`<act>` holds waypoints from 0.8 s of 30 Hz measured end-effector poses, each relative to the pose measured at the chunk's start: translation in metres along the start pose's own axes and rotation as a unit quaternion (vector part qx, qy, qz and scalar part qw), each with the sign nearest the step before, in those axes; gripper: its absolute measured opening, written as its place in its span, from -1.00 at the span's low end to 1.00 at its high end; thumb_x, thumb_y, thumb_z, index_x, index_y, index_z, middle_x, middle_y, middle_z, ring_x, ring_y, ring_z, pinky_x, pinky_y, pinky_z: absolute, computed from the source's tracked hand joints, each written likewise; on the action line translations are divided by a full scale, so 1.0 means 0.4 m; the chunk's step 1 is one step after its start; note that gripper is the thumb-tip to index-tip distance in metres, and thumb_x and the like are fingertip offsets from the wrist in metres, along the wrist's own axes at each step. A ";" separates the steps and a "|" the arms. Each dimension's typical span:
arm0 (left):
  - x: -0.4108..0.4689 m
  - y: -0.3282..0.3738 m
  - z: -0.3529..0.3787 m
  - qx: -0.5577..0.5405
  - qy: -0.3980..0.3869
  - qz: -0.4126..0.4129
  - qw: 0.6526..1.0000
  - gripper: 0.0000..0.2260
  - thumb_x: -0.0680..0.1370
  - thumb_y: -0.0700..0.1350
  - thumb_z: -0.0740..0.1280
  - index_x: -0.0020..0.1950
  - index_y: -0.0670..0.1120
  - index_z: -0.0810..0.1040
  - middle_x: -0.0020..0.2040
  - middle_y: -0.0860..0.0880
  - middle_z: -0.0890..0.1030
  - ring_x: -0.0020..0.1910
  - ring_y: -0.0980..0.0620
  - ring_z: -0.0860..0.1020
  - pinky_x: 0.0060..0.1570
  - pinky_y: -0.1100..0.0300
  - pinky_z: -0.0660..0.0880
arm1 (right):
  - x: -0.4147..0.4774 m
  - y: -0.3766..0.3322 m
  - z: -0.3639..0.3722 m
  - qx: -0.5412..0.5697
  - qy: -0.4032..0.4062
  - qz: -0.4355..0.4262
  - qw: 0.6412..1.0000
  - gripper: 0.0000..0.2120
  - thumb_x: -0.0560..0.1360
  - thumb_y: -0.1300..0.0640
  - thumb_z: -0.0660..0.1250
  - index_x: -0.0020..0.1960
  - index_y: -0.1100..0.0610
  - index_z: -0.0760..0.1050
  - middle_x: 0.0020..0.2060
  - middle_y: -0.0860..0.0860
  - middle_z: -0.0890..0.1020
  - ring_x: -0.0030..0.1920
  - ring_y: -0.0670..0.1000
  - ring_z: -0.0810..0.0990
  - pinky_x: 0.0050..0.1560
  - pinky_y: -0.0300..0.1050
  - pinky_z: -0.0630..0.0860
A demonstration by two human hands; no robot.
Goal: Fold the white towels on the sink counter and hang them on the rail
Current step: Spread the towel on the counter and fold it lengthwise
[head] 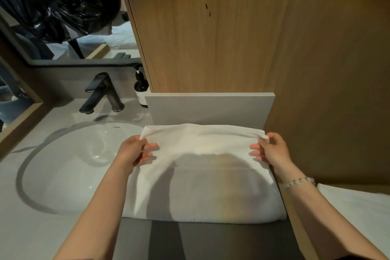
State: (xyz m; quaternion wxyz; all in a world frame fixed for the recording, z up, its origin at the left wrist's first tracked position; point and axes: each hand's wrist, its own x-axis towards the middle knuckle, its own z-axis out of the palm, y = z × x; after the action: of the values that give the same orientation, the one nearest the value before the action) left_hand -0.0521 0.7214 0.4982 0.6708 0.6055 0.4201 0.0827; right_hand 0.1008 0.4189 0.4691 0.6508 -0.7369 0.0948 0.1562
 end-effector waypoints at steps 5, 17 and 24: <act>-0.051 -0.063 -0.068 0.021 -0.028 -0.033 0.999 -0.85 0.66 -0.17 0.09 -0.01 -0.10 0.44 -0.13 -0.12 0.69 -0.34 0.00 0.65 -0.12 0.10 0.56 | -0.061 0.038 -0.057 0.116 -0.055 0.076 0.989 -0.80 0.62 0.29 0.10 -0.12 0.05 0.33 -0.12 0.11 0.58 -0.24 0.01 0.55 -0.26 -0.16 0.41; -0.063 -0.107 -0.065 -0.132 -0.004 -0.091 0.987 -0.71 0.55 -0.12 0.06 -0.07 -0.14 0.56 -0.19 -0.04 0.51 -0.28 -0.02 0.46 -0.21 0.20 0.40 | -0.130 0.070 -0.032 0.060 0.035 0.150 0.986 -0.76 0.42 0.18 0.46 0.01 0.25 0.52 0.03 0.20 0.59 0.08 0.19 0.57 0.16 0.06 0.53; -0.072 -0.118 -0.026 0.026 0.013 -0.051 0.998 -0.87 0.52 -0.14 0.35 0.01 -0.13 0.46 -0.22 -0.09 0.46 -0.36 0.03 0.37 -0.37 0.21 0.28 | -0.097 0.071 -0.060 0.008 0.046 0.139 0.989 -0.46 0.50 0.32 0.26 0.44 0.24 0.20 0.05 0.28 0.50 -0.03 0.17 0.48 -0.06 0.07 0.51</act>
State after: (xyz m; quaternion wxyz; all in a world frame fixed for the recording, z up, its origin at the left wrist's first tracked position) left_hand -0.0963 0.6993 0.4707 0.6528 0.5990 0.4615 0.0454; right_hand 0.0574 0.3890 0.4589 0.6239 -0.7177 0.2271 0.2102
